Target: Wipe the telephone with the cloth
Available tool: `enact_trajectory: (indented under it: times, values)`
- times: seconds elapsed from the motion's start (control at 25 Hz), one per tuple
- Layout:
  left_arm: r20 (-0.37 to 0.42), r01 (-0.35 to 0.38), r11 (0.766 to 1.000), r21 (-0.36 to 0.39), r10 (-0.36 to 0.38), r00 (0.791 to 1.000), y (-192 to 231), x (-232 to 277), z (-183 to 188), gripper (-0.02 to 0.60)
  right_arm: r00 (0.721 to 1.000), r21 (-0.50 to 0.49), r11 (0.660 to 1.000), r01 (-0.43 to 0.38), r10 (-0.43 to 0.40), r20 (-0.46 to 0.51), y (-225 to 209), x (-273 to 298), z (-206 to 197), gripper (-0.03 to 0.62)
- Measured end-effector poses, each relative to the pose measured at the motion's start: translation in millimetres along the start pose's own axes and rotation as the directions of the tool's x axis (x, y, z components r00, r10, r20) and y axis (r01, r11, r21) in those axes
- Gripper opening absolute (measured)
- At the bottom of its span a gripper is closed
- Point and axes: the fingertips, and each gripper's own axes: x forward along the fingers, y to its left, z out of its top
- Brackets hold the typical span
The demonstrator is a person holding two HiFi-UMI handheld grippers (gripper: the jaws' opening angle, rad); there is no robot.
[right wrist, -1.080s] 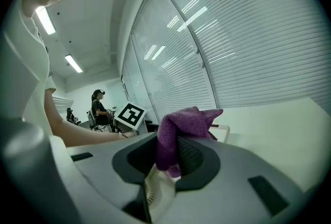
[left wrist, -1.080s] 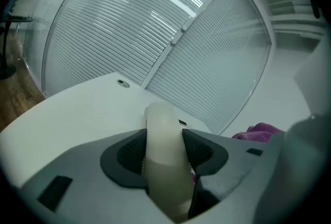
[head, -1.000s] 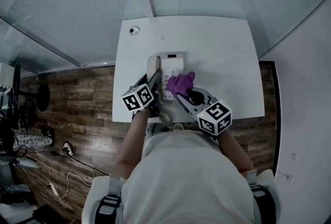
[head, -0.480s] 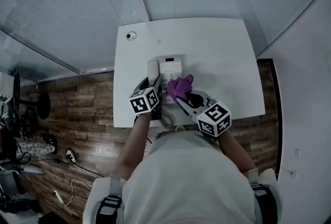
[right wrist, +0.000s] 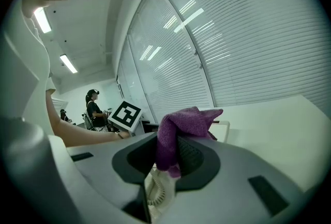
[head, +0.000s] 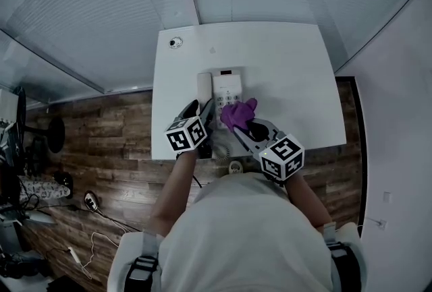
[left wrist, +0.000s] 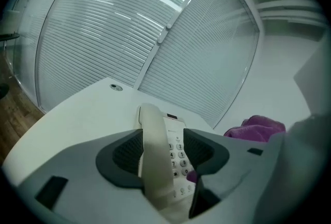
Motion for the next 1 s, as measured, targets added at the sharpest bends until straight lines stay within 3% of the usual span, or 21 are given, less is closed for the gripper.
enact_trajectory:
  times: [0.28, 0.4, 0.52, 1.0]
  values:
    - [0.057, 0.048, 0.999, -0.024, -0.047, 0.997, -16.5, -49.2, 3.8, 0.224, 0.998, 0.019, 0.998, 0.057, -0.058, 0.034, 21.5, -12.3, -3.6, 0.098]
    - [0.073, 0.034, 0.999, -0.032, -0.032, 0.997, -17.2, -70.9, -0.1, 0.102, 0.996, 0.037, 0.997, 0.074, -0.076, 0.048, 31.1, -16.4, -6.3, 0.098]
    - [0.077, 0.035, 0.999, -0.027, -0.033, 0.996, -18.5, -96.0, -7.5, 0.066, 0.995, 0.048, 0.995, 0.086, -0.088, 0.056, 47.1, -20.7, -12.5, 0.098]
    - [0.027, 0.084, 0.996, -0.034, -0.084, 0.996, -17.3, -183.6, -58.2, 0.020, 0.990, 0.079, 0.991, 0.112, -0.118, 0.080, 116.2, -34.6, -41.6, 0.098]
